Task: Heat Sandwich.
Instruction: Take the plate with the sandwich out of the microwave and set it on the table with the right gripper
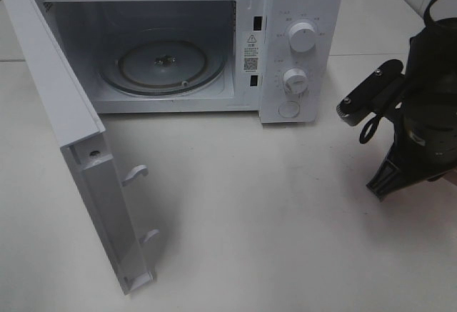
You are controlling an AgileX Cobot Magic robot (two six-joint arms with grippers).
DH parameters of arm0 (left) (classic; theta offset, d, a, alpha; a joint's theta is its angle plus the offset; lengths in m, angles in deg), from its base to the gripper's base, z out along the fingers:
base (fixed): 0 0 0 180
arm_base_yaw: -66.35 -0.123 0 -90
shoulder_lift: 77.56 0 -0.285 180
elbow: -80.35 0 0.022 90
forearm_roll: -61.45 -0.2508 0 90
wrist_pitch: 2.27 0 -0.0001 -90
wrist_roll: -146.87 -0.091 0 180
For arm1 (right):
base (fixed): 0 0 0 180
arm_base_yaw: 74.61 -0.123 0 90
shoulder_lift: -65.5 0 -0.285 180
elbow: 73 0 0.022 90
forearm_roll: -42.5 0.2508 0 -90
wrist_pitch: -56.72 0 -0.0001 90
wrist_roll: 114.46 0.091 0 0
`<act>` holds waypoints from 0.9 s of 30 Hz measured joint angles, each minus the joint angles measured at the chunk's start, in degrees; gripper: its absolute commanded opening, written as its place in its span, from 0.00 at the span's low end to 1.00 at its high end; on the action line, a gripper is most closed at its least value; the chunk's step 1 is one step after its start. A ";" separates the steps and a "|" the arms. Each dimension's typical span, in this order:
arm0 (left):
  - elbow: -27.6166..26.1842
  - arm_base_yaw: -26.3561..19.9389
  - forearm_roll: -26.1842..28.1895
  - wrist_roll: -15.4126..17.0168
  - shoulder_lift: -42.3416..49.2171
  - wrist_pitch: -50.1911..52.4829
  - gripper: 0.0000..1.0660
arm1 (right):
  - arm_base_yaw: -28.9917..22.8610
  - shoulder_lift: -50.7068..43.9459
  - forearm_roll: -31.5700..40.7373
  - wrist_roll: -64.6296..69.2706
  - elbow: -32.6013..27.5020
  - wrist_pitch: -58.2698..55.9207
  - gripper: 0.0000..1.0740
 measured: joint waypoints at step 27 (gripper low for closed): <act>0.00 0.00 0.00 0.00 0.00 0.00 0.97 | 4.01 14.55 -3.04 12.78 0.11 3.32 0.08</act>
